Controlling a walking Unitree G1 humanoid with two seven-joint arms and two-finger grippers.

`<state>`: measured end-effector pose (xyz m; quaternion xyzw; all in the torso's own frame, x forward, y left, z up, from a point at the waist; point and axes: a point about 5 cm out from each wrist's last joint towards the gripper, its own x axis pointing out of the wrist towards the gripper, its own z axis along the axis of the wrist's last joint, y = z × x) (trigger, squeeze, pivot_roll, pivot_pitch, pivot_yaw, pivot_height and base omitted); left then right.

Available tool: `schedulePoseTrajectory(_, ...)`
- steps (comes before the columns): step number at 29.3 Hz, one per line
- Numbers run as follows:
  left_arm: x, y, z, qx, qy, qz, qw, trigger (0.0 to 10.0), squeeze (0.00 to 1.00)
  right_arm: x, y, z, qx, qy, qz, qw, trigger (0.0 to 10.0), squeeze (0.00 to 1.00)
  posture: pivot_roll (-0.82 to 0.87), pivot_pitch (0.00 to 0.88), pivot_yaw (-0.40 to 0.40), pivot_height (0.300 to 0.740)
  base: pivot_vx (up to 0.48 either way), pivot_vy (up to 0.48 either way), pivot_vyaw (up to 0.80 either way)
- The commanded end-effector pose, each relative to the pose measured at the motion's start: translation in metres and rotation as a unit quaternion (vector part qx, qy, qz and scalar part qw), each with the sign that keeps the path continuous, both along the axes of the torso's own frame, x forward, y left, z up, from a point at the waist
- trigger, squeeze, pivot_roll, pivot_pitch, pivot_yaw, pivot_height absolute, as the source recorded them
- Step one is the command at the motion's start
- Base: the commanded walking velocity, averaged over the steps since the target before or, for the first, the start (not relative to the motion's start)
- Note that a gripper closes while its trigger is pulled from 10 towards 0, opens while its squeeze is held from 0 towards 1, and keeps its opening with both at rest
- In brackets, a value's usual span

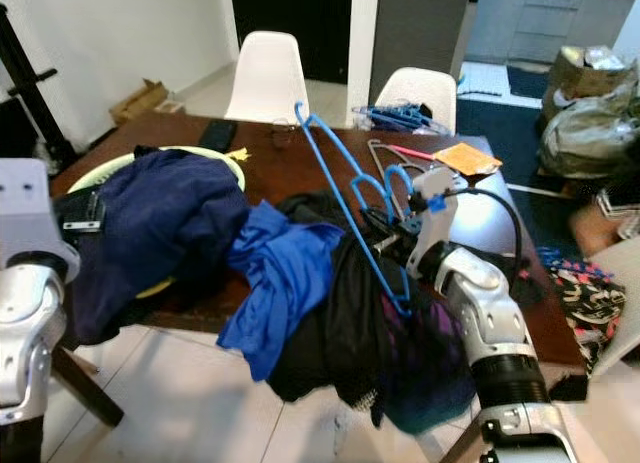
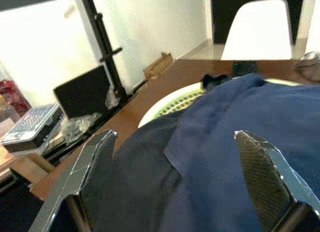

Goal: Hang hanger

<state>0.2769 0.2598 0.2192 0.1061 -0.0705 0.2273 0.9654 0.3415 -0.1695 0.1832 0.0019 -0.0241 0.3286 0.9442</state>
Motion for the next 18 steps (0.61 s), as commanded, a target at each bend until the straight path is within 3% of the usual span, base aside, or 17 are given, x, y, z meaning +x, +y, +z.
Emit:
schedulePoseTrajectory(1,0.001,-0.001,0.003,0.002,-0.004,-0.002,1.0,10.0,0.0,0.0,0.0,0.004,0.004,-0.006,0.003,1.0,10.0,0.0,0.07,0.0,0.009,0.74,0.48,0.0,0.0)
schedulePoseTrajectory(6,0.001,-0.003,0.001,-0.005,-0.007,0.0,1.0,10.0,0.0,0.0,0.0,0.004,0.003,-0.007,0.003,1.0,10.0,0.0,0.07,0.0,0.009,0.74,0.465,0.0,0.0)
schedulePoseTrajectory(14,0.004,-0.01,0.002,-0.018,-0.001,-0.023,1.0,10.0,0.0,0.0,0.0,0.004,0.002,-0.007,0.004,1.0,10.0,0.0,0.07,0.0,0.007,0.74,0.0,0.0,0.0)
schedulePoseTrajectory(18,0.001,-0.01,-0.009,-0.028,0.033,-0.011,0.999,10.0,0.0,0.001,0.0,0.005,0.0,-0.007,0.004,1.0,10.0,0.0,0.07,0.0,0.01,0.74,0.0,0.0,0.0)
